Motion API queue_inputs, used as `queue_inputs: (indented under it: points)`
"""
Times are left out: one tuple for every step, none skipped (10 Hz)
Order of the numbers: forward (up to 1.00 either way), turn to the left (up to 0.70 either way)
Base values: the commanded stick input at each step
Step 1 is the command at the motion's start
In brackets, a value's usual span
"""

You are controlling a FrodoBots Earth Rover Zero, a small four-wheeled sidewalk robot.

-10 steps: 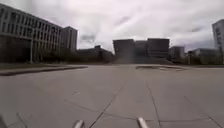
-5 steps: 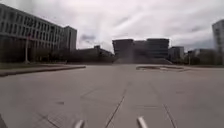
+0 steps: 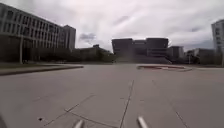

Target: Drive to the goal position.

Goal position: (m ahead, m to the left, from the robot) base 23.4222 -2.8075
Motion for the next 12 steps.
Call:
queue_inputs:
  points:
    - [1.0, 0.0]
    - [1.0, -0.1]
    - [1.0, -0.13]
    - [1.0, 0.0]
    - [1.0, 0.0]
    - [1.0, 0.0]
    - [1.0, 0.0]
    - [1.0, 0.0]
    - [1.0, 0.0]
    - [1.0, 0.0]
    - [1.0, 0.0]
    - [1.0, 0.0]
